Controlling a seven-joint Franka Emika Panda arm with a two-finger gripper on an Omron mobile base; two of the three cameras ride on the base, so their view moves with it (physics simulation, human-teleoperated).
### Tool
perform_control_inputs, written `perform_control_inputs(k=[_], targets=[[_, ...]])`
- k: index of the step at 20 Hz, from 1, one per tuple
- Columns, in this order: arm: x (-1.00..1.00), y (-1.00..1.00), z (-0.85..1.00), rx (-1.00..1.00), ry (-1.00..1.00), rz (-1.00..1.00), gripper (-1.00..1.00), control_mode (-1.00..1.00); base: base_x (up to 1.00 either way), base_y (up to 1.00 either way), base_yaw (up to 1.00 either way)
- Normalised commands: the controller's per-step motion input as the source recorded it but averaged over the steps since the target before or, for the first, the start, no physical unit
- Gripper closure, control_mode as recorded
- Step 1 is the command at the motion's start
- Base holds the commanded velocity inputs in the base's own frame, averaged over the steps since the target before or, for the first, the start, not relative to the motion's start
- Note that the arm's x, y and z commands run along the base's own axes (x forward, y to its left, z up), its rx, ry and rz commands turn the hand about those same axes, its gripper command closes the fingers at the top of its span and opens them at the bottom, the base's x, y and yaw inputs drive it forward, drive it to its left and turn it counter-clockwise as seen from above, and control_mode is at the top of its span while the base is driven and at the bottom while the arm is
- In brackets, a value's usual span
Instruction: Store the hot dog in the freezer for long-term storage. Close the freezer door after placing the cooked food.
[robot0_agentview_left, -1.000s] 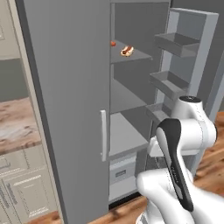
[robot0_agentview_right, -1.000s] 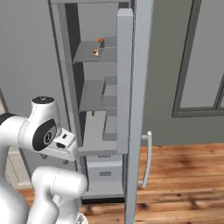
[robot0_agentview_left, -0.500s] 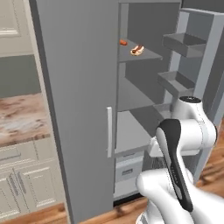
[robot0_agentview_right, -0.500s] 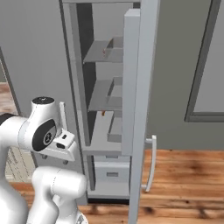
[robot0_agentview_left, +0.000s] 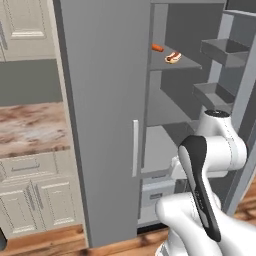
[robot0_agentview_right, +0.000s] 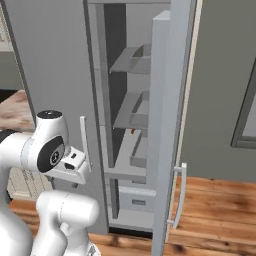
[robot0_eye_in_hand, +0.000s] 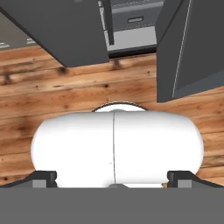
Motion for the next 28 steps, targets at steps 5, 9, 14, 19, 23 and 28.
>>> perform_control_inputs(k=[5, 9, 14, 19, 23, 28], targets=[[0.00, 0.00, 0.00, 0.00, 0.00, 0.00, -1.00, 1.00, -0.24, -0.31, 0.08], [0.00, 0.00, 0.00, 0.00, 0.00, 0.00, -1.00, 1.00, -0.52, -0.31, 0.04], [0.00, 0.00, 0.00, 0.00, 0.00, 0.00, -1.00, 1.00, -0.47, -0.26, 0.02], [0.00, 0.00, 0.00, 0.00, 0.00, 0.00, -1.00, 1.00, -0.24, -0.32, 0.00], [0.00, 0.00, 0.00, 0.00, 0.00, 0.00, -1.00, 1.00, -0.20, -0.38, 0.00], [0.00, 0.00, 0.00, 0.00, 0.00, 0.00, -1.00, 1.00, -0.22, -0.48, 0.00]])
